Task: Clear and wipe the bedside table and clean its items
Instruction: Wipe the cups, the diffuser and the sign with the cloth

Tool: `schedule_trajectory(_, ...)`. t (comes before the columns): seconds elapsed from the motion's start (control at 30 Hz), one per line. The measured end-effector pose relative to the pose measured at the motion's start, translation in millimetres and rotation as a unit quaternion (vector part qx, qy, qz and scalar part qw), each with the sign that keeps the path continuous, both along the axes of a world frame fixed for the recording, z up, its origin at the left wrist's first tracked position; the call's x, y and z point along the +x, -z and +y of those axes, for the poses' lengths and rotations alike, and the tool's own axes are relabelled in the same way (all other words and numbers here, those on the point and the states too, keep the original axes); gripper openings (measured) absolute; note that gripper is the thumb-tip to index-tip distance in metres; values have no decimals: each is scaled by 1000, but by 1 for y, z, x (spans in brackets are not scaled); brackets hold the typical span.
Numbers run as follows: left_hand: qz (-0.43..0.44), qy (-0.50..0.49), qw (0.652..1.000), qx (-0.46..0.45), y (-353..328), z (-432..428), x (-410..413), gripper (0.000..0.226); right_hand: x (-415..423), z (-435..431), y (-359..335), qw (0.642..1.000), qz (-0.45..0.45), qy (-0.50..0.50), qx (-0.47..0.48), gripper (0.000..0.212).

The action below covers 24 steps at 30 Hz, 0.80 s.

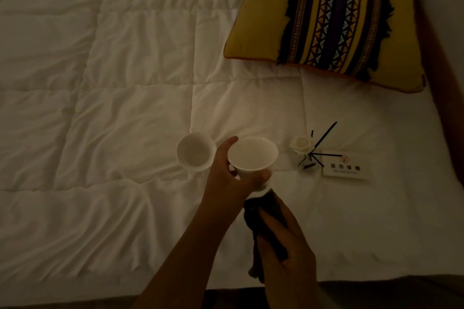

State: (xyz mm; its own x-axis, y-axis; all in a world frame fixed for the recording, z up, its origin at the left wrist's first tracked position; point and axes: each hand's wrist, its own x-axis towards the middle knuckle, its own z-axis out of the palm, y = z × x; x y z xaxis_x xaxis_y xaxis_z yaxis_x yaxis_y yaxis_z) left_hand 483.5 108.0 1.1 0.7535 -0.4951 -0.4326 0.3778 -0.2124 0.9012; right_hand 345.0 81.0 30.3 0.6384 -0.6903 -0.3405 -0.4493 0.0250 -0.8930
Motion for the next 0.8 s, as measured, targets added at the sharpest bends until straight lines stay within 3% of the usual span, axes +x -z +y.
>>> schedule_trajectory(0.1,-99,24,994,38,12,-15,2,99,-8,-7,4,997,30,0,65,58)
schedule_trajectory(0.3,-256,50,956,132,46,-35,-3,106,-17,-14,3,997,30,-25,67,52)
schedule_trajectory(0.43,-281,41,947,153,72,-41,-1,94,-24,-19,8,994,29,-6,103,49)
schedule_trajectory(0.73,-278,92,935,200,72,-35,-6,108,-39,-34,9,995,22,-4,98,49)
schedule_trajectory(0.8,-281,98,930,215,59,-29,-13,100,-42,-38,7,995,19,5,99,46)
